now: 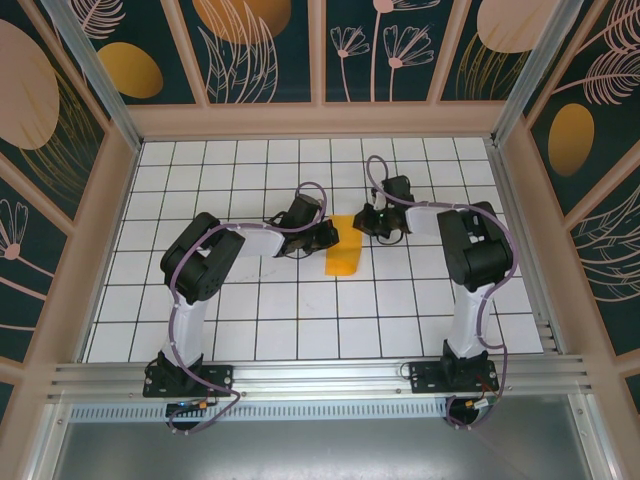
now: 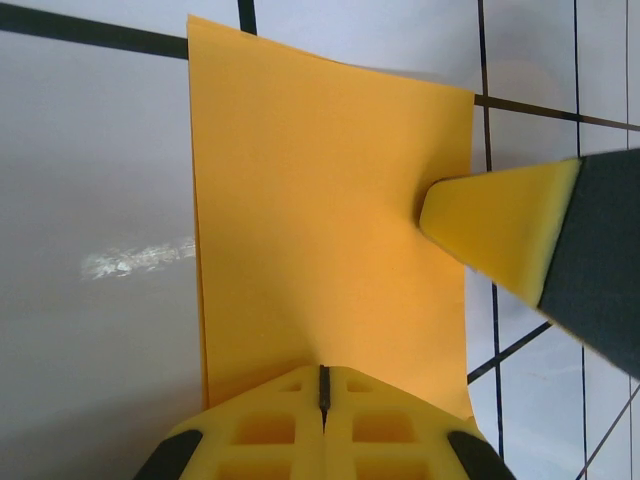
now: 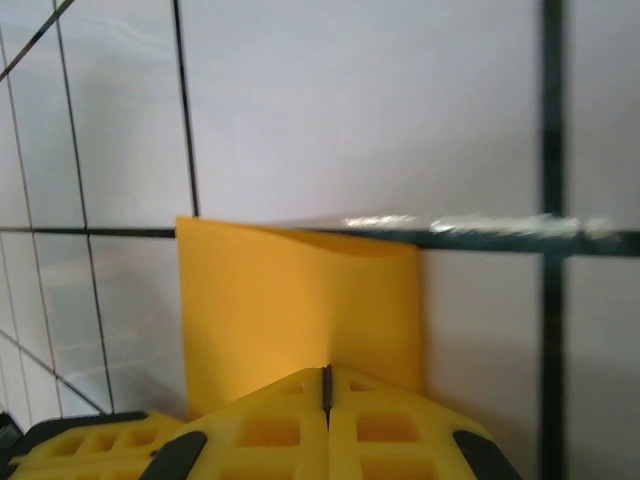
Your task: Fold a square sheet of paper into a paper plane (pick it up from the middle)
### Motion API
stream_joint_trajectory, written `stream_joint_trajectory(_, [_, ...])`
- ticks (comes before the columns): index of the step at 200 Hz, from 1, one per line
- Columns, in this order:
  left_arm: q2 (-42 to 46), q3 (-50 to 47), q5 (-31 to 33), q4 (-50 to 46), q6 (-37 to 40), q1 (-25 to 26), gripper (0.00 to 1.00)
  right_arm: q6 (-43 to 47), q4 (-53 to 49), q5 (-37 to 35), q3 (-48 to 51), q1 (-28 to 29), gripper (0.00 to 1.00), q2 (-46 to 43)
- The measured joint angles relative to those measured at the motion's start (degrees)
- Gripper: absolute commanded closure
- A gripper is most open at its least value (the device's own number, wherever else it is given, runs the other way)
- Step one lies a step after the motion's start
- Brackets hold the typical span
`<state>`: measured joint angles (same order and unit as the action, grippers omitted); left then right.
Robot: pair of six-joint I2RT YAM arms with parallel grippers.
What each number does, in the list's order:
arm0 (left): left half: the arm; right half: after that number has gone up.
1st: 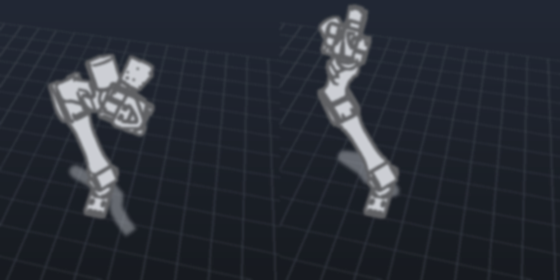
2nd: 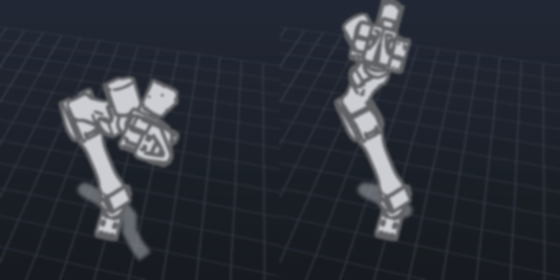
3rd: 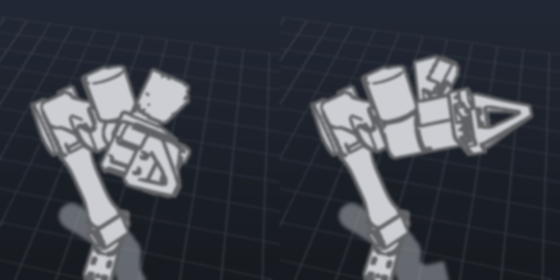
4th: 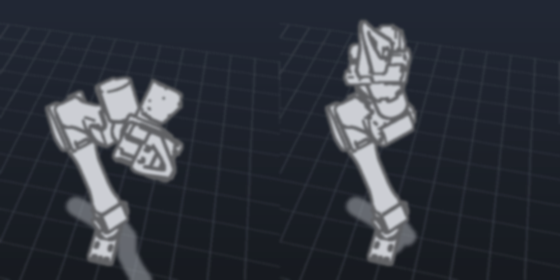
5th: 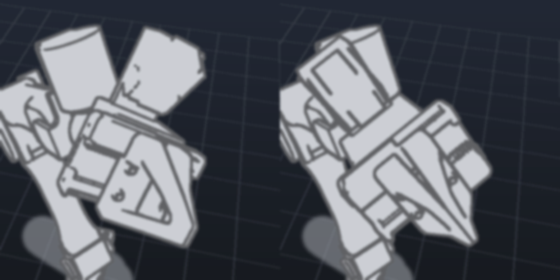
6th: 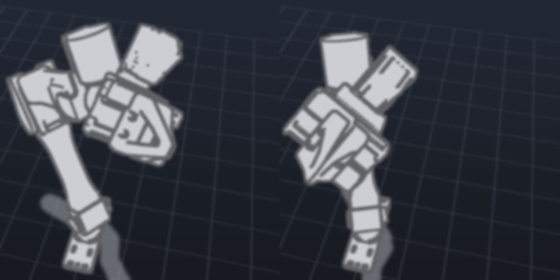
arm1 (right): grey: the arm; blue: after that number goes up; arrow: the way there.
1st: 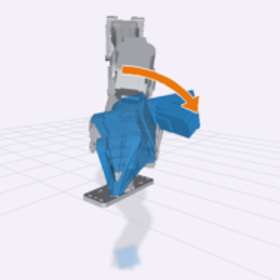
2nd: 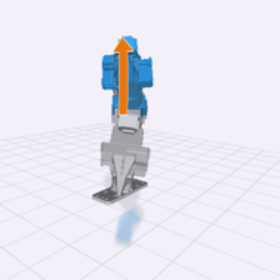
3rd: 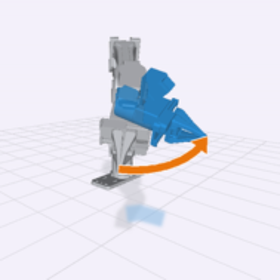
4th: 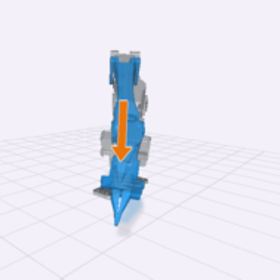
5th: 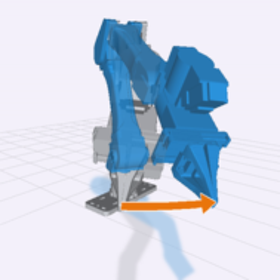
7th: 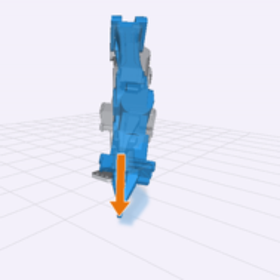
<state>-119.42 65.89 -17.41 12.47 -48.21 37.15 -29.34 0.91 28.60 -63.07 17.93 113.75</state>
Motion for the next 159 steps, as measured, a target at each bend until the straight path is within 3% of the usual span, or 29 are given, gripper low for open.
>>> stream_joint_trajectory(98, [0.1, -0.7, 0.0, 1.2, 0.0, 0.0, 1.00, -3.0, 2.2, -1.5, 0.8, -5.1, 1.00, -2.1])
stream_joint_trajectory(131, [0.1, -0.7, 0.0, 1.2, 0.0, 0.0, 1.00, -3.1, 4.0, 0.4, 1.4, -4.3, 1.00, -6.3])
stream_joint_trajectory(159, [0.1, -0.7, 0.0, 1.2, 0.0, 0.0, 1.00, -3.1, 4.0, 1.9, 0.4, -2.2, 1.00, -4.6])
